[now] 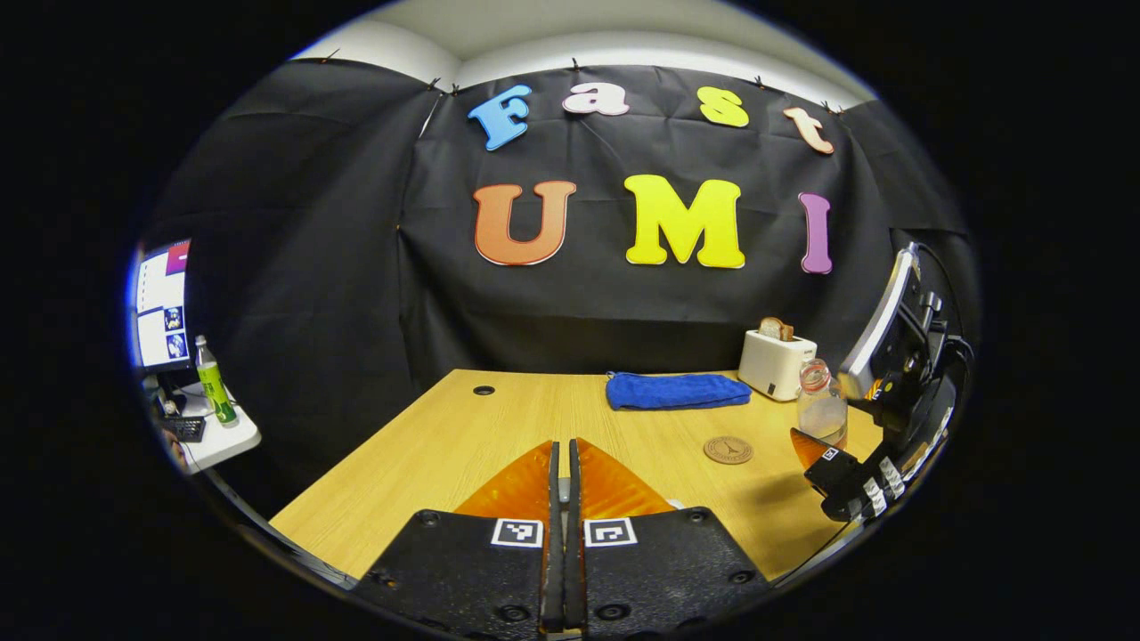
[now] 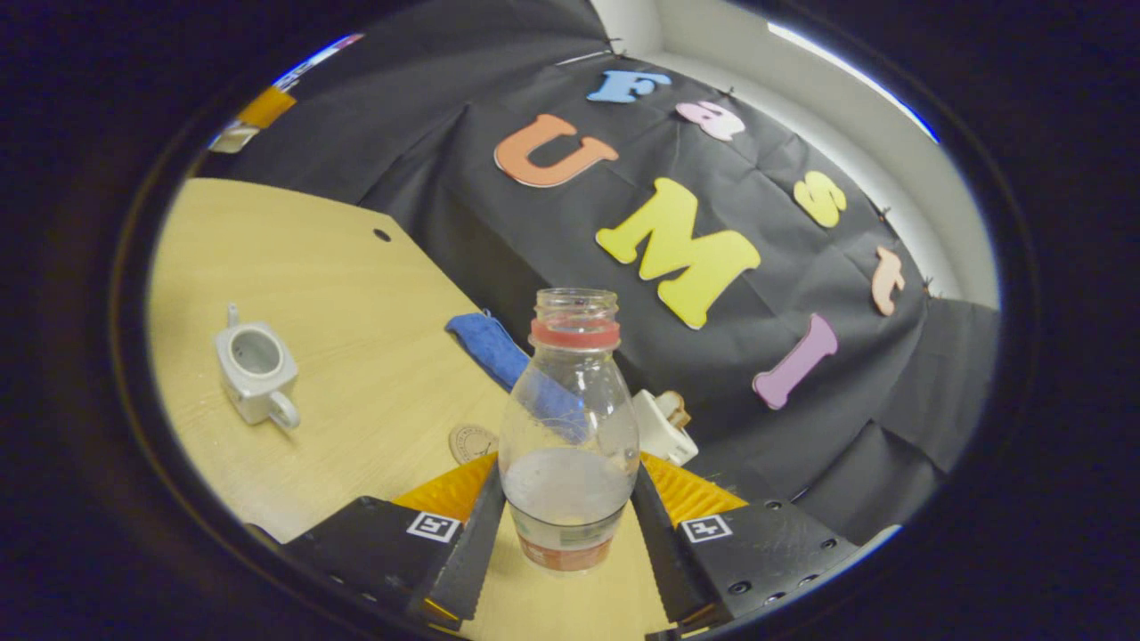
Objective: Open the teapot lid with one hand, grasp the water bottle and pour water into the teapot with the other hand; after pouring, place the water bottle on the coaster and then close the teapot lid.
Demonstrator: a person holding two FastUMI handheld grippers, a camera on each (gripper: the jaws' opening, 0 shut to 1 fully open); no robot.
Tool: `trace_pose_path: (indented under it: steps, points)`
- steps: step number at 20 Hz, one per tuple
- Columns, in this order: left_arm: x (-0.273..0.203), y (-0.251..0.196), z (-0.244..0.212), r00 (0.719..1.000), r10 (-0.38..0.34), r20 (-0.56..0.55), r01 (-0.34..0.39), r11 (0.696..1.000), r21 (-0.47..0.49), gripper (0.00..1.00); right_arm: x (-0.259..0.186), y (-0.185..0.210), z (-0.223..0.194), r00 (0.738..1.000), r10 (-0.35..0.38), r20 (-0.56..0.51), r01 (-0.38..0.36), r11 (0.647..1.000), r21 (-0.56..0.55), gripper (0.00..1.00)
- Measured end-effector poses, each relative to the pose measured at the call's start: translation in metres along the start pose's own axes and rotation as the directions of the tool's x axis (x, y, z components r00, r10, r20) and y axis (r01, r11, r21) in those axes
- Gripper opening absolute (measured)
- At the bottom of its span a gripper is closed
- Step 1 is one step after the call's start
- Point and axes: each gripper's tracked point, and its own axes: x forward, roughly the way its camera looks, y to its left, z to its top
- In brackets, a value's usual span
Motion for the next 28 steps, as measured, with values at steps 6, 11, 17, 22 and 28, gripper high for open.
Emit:
trace_pose_path:
  steps: [6, 11, 17, 22, 28]
  points:
    - [-0.002, 0.01, 0.003, 1.0, 0.001, 0.006, -0.001, 1.0, 0.003, 0.03, 0.002, 0.035, 0.008, 1.0, 0.013, 0.004, -0.012, 0.983, -0.183, 0.75]
    - [-0.005, 0.025, 0.004, 1.0, 0.021, 0.009, -0.021, 0.999, -0.031, 0.03, 0.01, 0.041, 0.009, 0.997, -0.058, 0.047, 0.073, 0.899, -0.431, 0.76]
    - [-0.002, 0.028, -0.002, 1.0, 0.025, -0.005, -0.026, 1.0, -0.019, 0.04, 0.005, 0.056, 0.009, 0.994, -0.048, 0.094, 0.095, 0.798, -0.595, 0.75]
    - [-0.002, 0.022, -0.001, 1.0, 0.009, -0.006, -0.009, 1.0, -0.005, 0.03, 0.003, 0.059, 0.016, 0.984, -0.06, 0.169, 0.161, 0.714, -0.681, 0.77]
    - [-0.005, 0.018, 0.0, 1.0, -0.004, -0.004, 0.004, 1.0, 0.009, 0.04, 0.001, 0.061, 0.034, 0.967, -0.068, 0.245, 0.235, 0.61, -0.757, 0.76]
